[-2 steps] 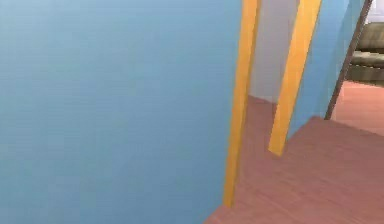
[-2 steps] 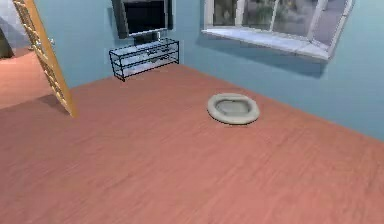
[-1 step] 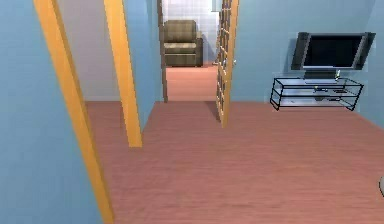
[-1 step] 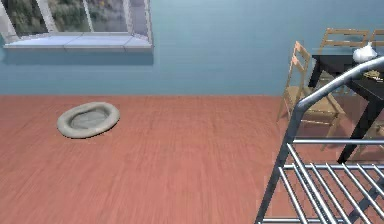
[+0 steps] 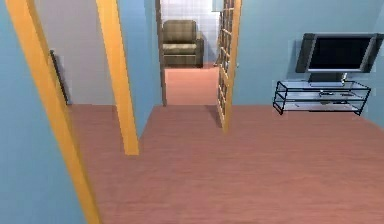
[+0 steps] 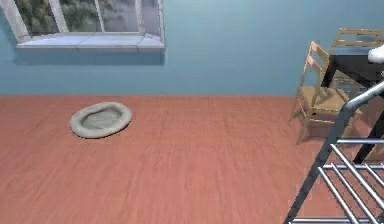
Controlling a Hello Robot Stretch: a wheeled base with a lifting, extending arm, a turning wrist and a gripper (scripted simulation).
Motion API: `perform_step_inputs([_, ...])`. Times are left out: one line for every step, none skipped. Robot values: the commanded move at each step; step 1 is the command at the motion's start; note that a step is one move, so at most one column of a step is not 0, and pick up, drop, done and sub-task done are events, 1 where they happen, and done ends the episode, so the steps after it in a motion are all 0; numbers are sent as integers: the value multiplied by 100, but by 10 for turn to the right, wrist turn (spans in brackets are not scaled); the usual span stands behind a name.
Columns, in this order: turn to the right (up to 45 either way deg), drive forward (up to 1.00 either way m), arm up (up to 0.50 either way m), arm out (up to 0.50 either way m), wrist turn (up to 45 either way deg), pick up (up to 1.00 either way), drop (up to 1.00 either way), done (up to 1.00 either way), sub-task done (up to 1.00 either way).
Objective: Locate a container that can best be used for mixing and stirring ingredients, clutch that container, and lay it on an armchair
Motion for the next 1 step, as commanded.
perform_step_inputs([0, 15, 0, 0, 0, 0, 0, 0, 0])
